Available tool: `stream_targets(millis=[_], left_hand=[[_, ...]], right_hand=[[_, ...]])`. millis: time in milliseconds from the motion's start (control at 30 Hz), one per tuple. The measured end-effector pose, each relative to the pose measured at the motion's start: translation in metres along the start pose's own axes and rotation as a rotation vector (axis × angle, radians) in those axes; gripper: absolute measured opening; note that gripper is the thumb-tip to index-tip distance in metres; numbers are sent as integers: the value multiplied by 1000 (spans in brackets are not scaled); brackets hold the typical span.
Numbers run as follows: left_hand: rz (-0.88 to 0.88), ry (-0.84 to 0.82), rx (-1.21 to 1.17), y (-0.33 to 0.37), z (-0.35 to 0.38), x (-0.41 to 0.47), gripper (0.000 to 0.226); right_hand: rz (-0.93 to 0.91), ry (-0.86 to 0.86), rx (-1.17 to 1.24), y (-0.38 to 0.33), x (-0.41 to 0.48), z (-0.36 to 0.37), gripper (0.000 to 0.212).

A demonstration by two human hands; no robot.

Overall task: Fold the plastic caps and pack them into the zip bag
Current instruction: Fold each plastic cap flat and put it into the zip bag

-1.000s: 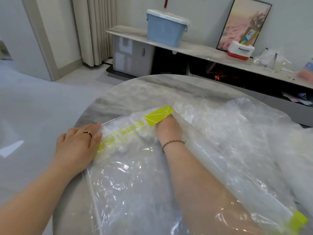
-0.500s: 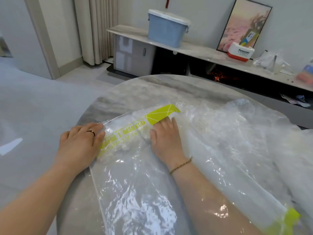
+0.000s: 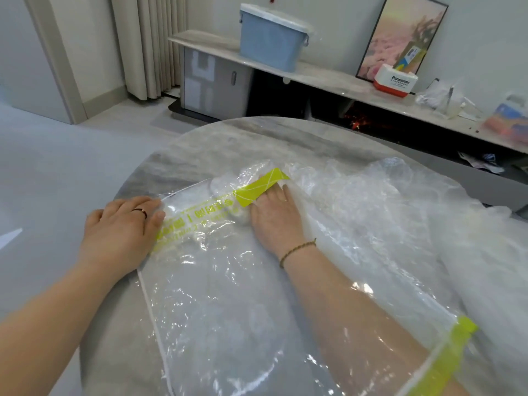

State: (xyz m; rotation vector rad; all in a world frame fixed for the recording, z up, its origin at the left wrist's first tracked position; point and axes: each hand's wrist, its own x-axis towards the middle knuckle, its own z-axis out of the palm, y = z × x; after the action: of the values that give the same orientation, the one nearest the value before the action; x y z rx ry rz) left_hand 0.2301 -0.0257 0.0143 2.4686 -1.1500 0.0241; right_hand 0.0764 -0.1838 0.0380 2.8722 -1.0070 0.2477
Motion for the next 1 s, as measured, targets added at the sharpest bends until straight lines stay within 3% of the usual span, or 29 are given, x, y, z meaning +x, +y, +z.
stream_targets(millis=[67, 167, 233, 300, 400, 433, 500, 567, 633, 767, 867, 967, 1000], left_hand=[[6, -8, -12, 3, -5, -4, 41], [-43, -10, -61, 6, -12, -7, 40], [-48, 1, -68, 18, -19, -17, 43], [54, -9, -87, 42, -27, -36, 54], [372, -139, -187, 94, -46, -86, 104], [498, -153, -146, 110, -53, -106, 113], [711, -205, 35, 128, -56, -140, 101], [808, -206, 137, 141, -50, -172, 85], [872, -234, 170, 144, -39, -191, 85], [848, -141, 170, 144, -28, -194, 84], [863, 24, 229, 129, -24, -186, 51], [801, 129, 333, 114, -22, -170, 42], [785, 160, 360, 111, -21, -164, 39]], right_hand=[[13, -69, 19, 5, -29, -4, 50], [-22, 43, 67, 7, -78, -12, 69], [1, 23, 50, 18, -116, -15, 58], [-26, 5, 111, 28, -153, -20, 51], [-74, -4, 71, 38, -201, -33, 60], [-89, -2, 52, 42, -217, -40, 54], [-104, 24, 93, 48, -239, -53, 43], [-81, 64, 146, 57, -257, -64, 40], [-76, 167, 136, 65, -267, -69, 31], [10, 280, 105, 81, -283, -74, 32], [126, 409, 91, 101, -287, -79, 29], [367, 449, -80, 124, -289, -86, 23], [496, 378, -127, 130, -289, -92, 36]])
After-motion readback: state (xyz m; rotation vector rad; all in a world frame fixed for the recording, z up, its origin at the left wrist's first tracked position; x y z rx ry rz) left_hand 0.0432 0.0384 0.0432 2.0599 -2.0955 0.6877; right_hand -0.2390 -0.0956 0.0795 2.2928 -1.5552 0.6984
